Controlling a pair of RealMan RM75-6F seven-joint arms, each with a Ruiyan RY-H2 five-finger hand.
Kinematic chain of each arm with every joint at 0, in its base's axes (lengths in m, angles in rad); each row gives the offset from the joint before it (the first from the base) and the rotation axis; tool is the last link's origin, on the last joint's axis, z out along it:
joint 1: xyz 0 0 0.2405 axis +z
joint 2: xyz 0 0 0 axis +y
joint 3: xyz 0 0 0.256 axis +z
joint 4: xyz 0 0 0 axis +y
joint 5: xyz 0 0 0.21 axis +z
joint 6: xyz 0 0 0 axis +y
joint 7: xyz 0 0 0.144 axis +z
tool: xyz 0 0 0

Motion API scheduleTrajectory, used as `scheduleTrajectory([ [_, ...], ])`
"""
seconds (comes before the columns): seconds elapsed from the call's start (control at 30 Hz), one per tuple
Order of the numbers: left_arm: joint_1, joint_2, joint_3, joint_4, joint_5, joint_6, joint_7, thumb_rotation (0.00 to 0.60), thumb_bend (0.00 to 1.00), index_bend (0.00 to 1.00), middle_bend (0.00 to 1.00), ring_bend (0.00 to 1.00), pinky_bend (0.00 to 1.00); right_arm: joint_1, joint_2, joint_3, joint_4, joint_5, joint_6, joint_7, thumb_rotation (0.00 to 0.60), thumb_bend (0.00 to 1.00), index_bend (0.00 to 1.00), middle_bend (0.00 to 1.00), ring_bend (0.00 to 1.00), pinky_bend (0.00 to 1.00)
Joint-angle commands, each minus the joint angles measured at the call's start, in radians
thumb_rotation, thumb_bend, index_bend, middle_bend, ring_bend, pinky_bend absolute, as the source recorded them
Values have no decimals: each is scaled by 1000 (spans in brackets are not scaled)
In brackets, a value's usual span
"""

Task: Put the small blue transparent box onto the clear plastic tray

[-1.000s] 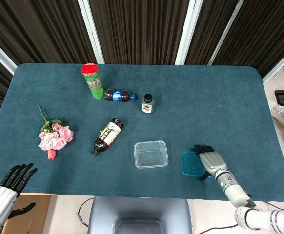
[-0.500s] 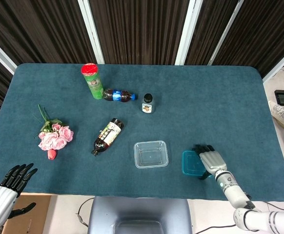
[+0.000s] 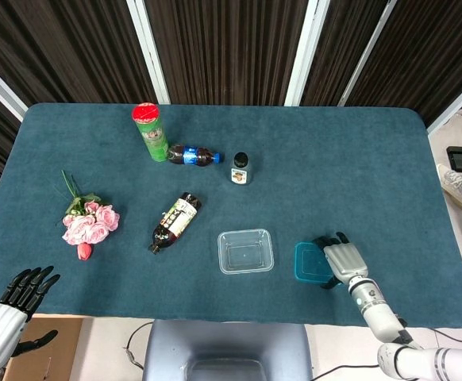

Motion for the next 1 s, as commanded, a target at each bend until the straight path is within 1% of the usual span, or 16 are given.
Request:
scheduleTrajectory([
  [0.03,0,0,0,1,0,0,0,600,428,0,16,16,100,-2,-3,2,1,-3,1,-1,600,240,797,540,294,182],
  [0.33,1,0,0,1,0,2,-2,600,428,0,16,17,100,-21,-12,15,10,-36,26,12,600,269,838,578,342,226],
  [0.73,-1,0,-2,-2,-4,-5,2,600,427,0,16,17,101,-57,-6,46,15,-134,66,101,600,302,895,627,405,284],
  [0.9,0,1,-3,-2,-7,-2,-4,600,427,0,16,17,100,-73,26,63,-25,-221,98,169,600,302,898,630,410,295],
  [1.0,0,3,-5,-3,-12,0,-11,600,427,0,16,17,100,-81,59,74,-83,-284,130,200,600,302,900,632,414,316],
])
